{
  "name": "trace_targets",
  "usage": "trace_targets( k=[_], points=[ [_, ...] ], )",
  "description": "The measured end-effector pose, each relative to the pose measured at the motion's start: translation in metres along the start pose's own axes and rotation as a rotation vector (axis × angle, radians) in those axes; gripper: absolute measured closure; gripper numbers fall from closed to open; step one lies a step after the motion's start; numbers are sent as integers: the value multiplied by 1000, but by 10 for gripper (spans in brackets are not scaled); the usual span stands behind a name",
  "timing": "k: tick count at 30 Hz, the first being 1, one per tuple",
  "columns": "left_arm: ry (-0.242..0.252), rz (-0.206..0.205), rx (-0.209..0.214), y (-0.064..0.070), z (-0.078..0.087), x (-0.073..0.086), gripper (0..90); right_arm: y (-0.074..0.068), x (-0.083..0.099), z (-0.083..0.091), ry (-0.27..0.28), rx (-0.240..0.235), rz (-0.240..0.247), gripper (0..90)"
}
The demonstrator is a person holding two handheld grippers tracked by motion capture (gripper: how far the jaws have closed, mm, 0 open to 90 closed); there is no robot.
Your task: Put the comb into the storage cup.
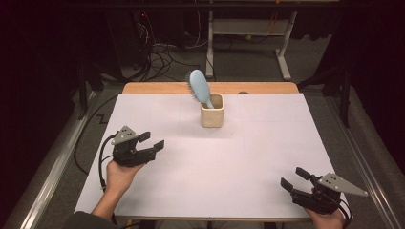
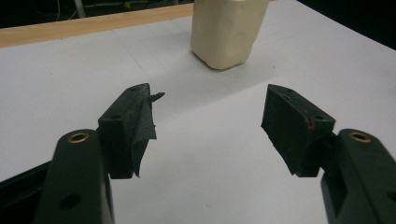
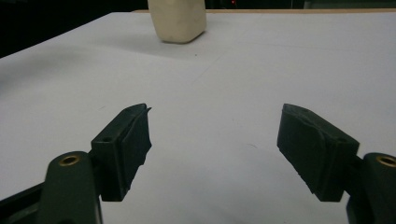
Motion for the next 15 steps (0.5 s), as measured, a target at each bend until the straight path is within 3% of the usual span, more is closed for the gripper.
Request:
trace_targets(
  k=[15],
  points=[
    [16,21,-4,-4,9,13,342,0,0,0,0,1,-3,264]
  ],
)
Point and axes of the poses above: each handheld gripper's, and its own axes: z roughly backward along the jaws, x roughly out of its underside, y roughly to its right, the point moved 8 cm from there along -z, roughly forward along the jaws, and after that the axes turned 1 degree about y, right-handed, at the moved point
